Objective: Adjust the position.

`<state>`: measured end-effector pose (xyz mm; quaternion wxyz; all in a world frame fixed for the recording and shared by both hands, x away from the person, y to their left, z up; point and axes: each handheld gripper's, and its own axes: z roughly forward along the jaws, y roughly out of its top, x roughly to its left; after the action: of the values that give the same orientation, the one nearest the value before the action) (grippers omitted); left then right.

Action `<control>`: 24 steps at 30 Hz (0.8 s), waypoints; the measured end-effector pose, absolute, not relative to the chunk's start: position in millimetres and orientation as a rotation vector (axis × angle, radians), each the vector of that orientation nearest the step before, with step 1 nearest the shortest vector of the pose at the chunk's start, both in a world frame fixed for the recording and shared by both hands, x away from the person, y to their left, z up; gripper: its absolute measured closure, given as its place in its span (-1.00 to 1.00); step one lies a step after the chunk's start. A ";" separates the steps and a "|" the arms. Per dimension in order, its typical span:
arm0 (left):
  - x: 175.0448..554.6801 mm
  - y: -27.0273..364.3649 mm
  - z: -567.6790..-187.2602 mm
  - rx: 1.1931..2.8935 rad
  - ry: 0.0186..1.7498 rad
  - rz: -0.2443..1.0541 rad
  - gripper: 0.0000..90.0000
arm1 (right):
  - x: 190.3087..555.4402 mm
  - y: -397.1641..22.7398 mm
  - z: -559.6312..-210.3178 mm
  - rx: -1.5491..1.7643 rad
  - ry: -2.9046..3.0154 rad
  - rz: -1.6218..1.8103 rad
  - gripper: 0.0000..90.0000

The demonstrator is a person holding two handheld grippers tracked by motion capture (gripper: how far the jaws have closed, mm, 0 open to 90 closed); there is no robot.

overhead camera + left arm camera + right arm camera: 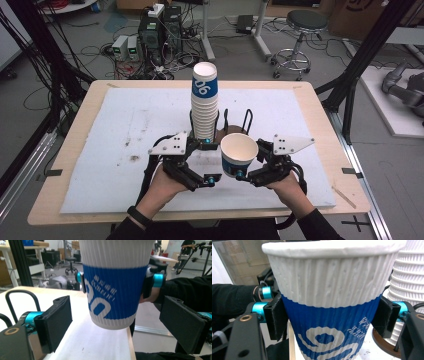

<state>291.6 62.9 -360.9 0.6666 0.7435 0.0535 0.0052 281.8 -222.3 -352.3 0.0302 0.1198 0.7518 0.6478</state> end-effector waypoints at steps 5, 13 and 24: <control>290.5 55.1 -366.7 1.695 0.123 0.000 -0.76 | 280.2 -219.3 -352.9 0.352 2.317 2.011 -0.42; 288.4 39.9 -377.9 1.722 0.123 -0.035 -0.76 | 276.1 -210.6 -355.3 0.329 2.331 2.016 -0.42; 284.9 36.3 -380.7 1.717 0.119 -0.022 -0.37 | 273.5 -204.1 -358.2 0.316 2.348 2.006 -0.42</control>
<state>284.9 36.3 -380.7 0.6520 0.7563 0.0525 -0.0099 273.5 -204.1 -358.2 0.0186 0.1016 0.7561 0.6462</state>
